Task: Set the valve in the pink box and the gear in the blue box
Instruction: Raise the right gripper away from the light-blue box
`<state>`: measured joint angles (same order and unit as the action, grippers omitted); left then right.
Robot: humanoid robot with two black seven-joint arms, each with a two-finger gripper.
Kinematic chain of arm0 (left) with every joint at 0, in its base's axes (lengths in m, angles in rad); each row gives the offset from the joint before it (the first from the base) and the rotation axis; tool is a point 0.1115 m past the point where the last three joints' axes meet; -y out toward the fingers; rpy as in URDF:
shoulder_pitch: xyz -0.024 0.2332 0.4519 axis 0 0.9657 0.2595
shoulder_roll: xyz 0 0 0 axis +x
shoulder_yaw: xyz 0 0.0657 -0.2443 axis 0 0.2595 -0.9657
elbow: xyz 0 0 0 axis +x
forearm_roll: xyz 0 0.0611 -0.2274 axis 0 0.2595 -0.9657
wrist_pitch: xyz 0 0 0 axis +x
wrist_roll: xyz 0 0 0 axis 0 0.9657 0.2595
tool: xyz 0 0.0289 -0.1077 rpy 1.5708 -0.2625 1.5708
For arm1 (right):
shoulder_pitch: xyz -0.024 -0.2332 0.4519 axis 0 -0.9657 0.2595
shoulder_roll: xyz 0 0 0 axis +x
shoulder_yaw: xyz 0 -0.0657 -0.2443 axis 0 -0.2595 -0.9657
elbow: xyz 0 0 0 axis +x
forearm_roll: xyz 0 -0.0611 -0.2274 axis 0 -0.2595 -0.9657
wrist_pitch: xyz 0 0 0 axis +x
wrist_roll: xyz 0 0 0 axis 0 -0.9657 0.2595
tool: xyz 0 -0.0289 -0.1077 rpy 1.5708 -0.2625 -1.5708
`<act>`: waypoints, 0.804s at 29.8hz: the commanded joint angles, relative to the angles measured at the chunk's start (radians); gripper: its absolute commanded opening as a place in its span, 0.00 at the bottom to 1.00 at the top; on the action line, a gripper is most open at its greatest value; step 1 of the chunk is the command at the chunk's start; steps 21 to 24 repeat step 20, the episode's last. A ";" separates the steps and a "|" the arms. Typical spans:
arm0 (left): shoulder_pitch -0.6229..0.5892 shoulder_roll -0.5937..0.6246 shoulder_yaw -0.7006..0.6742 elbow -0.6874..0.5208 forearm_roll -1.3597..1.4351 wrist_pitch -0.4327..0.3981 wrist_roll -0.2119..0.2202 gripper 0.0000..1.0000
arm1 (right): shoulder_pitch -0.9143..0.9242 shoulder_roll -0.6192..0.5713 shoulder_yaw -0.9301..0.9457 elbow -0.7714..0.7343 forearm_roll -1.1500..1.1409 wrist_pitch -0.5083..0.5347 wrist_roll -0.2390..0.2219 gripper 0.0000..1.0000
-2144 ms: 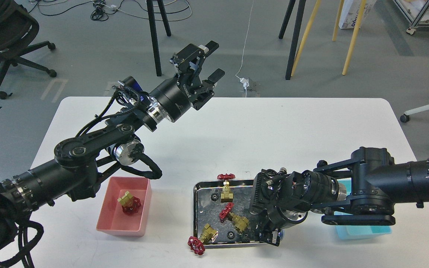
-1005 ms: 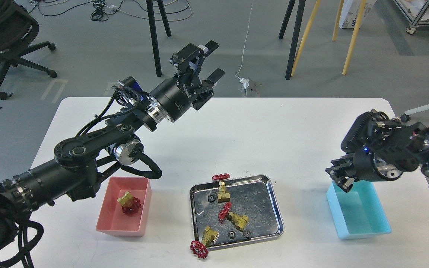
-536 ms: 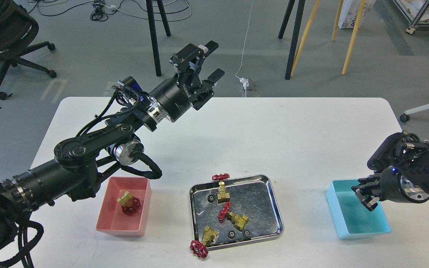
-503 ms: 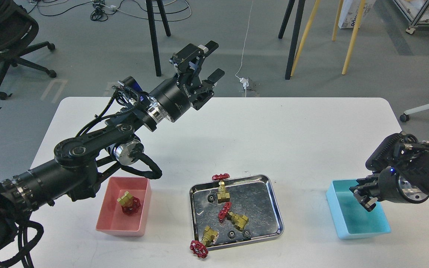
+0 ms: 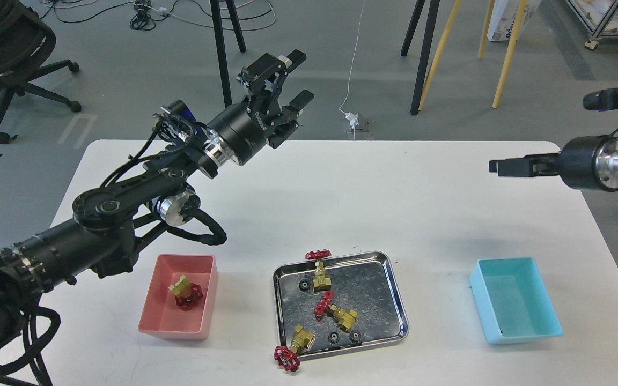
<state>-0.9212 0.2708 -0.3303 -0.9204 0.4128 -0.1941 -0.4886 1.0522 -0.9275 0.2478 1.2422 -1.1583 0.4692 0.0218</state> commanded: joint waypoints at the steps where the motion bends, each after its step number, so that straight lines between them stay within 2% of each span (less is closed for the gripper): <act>1: -0.053 -0.002 -0.012 0.127 -0.015 -0.173 0.000 0.82 | 0.000 0.108 0.018 -0.136 0.632 -0.134 0.059 1.00; 3: -0.074 0.001 -0.056 0.164 -0.060 -0.295 0.000 0.82 | 0.002 0.134 0.040 -0.155 0.930 -0.127 0.143 1.00; 5: -0.076 0.008 -0.125 0.195 -0.132 -0.295 0.000 0.82 | -0.001 0.142 0.051 -0.158 1.191 -0.075 0.211 1.00; 6: -0.076 0.013 -0.154 0.212 -0.161 -0.295 0.000 0.82 | -0.003 0.144 0.051 -0.161 1.298 -0.013 0.234 1.00; 7: -0.068 0.014 -0.174 0.224 -0.181 -0.295 0.000 0.82 | -0.011 0.145 0.053 -0.170 1.363 0.020 0.248 1.00; 10: -0.029 0.015 -0.222 0.279 -0.221 -0.295 0.000 0.83 | -0.043 0.177 0.056 -0.262 1.436 0.020 0.305 1.00; 15: 0.053 -0.005 -0.279 0.348 -0.246 -0.295 0.000 0.83 | -0.067 0.314 0.048 -0.446 1.434 0.020 0.310 1.00; 24: 0.062 -0.041 -0.280 0.350 -0.246 -0.295 0.000 0.84 | -0.092 0.342 0.054 -0.446 1.433 0.020 0.316 1.00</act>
